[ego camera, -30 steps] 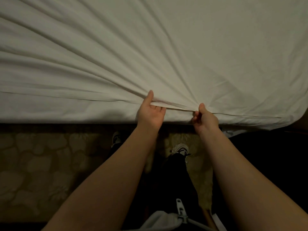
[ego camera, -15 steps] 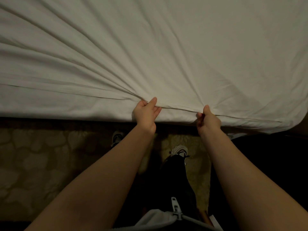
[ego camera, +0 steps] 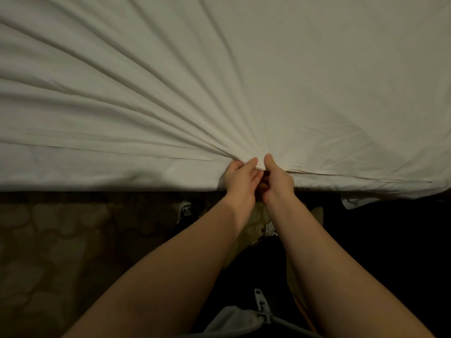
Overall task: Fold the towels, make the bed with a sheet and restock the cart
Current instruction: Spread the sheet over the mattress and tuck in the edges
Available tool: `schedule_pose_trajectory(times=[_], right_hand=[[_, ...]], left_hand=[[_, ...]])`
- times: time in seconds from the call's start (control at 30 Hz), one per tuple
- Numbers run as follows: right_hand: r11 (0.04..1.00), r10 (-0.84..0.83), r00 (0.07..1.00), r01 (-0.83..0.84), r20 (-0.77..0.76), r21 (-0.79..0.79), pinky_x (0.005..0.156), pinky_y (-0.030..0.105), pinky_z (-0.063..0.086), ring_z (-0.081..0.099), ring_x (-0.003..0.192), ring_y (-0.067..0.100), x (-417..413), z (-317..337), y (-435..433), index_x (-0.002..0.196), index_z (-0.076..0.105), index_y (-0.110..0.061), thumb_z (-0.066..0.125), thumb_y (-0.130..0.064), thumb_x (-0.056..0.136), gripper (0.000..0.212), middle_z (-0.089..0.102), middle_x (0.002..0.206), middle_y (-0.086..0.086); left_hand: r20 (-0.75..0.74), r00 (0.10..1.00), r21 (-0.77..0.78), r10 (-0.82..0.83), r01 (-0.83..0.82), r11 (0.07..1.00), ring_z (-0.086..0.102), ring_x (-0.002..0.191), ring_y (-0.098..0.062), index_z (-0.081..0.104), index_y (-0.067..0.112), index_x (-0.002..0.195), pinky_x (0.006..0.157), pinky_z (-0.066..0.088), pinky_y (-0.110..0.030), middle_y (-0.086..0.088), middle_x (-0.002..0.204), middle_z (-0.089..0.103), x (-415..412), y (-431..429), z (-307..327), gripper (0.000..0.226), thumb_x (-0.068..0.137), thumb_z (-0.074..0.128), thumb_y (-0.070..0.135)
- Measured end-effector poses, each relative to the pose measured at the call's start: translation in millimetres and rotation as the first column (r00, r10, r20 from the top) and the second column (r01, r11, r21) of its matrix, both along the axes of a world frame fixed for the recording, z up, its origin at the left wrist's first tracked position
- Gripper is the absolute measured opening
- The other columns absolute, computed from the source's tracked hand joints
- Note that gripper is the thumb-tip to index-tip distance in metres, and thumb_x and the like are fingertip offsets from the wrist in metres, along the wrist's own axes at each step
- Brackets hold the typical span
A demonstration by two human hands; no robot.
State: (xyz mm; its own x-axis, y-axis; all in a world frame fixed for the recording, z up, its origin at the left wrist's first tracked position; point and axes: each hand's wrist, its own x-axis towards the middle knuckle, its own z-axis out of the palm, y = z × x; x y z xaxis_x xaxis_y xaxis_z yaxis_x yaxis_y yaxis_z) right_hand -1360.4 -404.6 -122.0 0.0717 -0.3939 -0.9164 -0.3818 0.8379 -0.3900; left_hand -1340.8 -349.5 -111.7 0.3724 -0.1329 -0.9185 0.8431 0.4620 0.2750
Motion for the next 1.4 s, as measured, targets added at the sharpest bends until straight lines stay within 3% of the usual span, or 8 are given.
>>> schedule_pose_trajectory(times=[0.17,0.3,0.47,0.7,1.07,1.2,1.3,1.4], right_hand=[[0.989,0.028,0.997,-0.038,-0.072,-0.141,0.035,0.013,0.034,0.045,0.056,0.006,3,-8,5,0.078,0.055,-0.013,0.070,-0.023,0.086,0.020,0.052,0.071,-0.003],[0.991,0.035,0.995,-0.048,-0.098,-0.128,0.031,0.014,0.027,0.041,0.039,0.003,3,-6,4,0.073,0.052,-0.011,0.069,-0.025,0.088,0.027,0.049,0.061,-0.001],[0.994,0.036,0.995,-0.045,-0.093,-0.095,0.030,0.014,0.024,0.037,0.035,0.001,4,-9,1,0.076,0.051,-0.011,0.067,-0.026,0.089,0.025,0.048,0.058,-0.002],[0.994,0.069,0.993,-0.077,-0.100,-0.079,0.032,0.013,0.026,0.039,0.047,0.005,4,-6,-1,0.078,0.053,-0.011,0.067,-0.026,0.090,0.024,0.052,0.062,0.000],[0.988,0.112,0.988,-0.122,-0.106,-0.096,0.033,0.015,0.026,0.041,0.048,0.006,1,-7,2,0.078,0.053,-0.013,0.065,-0.030,0.090,0.025,0.053,0.061,-0.001],[0.991,0.113,0.994,-0.113,-0.001,0.067,0.031,0.012,0.024,0.046,0.042,0.003,-3,-5,17,0.088,0.058,-0.008,0.062,-0.037,0.091,0.029,0.054,0.062,-0.002],[0.935,0.188,0.969,-0.226,0.159,0.272,0.028,0.010,0.022,0.048,0.050,0.003,8,1,41,0.088,0.057,-0.012,0.062,-0.046,0.087,0.035,0.053,0.052,-0.006],[0.908,0.120,0.967,-0.199,0.226,0.369,0.028,0.010,0.023,0.051,0.043,0.002,31,4,77,0.087,0.057,-0.014,0.065,-0.041,0.086,0.028,0.056,0.060,-0.004]], left_hand=[[-0.036,0.998,-0.162,-0.056,0.049,0.986,0.062,0.091,-0.015,0.057,0.019,0.101,0.080,0.049,-0.025,-0.004,0.098,0.066,36,33,5,0.010,0.092,0.059,0.022],[-0.075,0.996,-0.179,-0.039,0.025,0.984,0.058,0.097,-0.018,0.054,0.017,0.122,0.080,0.047,-0.026,-0.005,0.109,0.060,50,51,6,0.033,0.091,0.061,0.022],[-0.059,0.998,-0.066,0.025,-0.029,0.997,0.057,0.088,-0.012,0.059,0.018,0.096,0.077,0.046,-0.024,0.002,0.096,0.061,56,72,2,0.007,0.090,0.062,0.018],[0.078,0.997,0.030,0.017,-0.020,0.999,0.061,0.090,-0.015,0.054,0.014,0.089,0.096,0.045,-0.034,-0.002,0.095,0.062,47,93,-3,0.011,0.092,0.055,0.003],[0.155,0.988,0.188,0.000,-0.030,0.982,0.061,0.085,-0.015,0.051,0.009,0.085,0.088,0.048,-0.028,-0.005,0.093,0.061,40,98,-10,0.013,0.092,0.056,-0.001],[0.157,0.988,0.173,0.000,-0.028,0.985,0.062,0.084,-0.013,0.053,0.010,0.086,0.084,0.049,-0.026,-0.004,0.091,0.061,38,100,-12,0.013,0.091,0.056,-0.002],[0.159,0.987,0.148,0.001,-0.024,0.989,0.063,0.080,-0.013,0.050,0.009,0.082,0.083,0.053,-0.026,-0.005,0.086,0.061,39,102,-13,0.016,0.091,0.056,-0.003],[0.154,0.988,0.108,0.019,-0.036,0.994,0.062,0.064,-0.011,0.049,0.009,0.081,0.060,0.054,-0.019,-0.007,0.079,0.060,40,103,-10,0.017,0.091,0.054,-0.004]])
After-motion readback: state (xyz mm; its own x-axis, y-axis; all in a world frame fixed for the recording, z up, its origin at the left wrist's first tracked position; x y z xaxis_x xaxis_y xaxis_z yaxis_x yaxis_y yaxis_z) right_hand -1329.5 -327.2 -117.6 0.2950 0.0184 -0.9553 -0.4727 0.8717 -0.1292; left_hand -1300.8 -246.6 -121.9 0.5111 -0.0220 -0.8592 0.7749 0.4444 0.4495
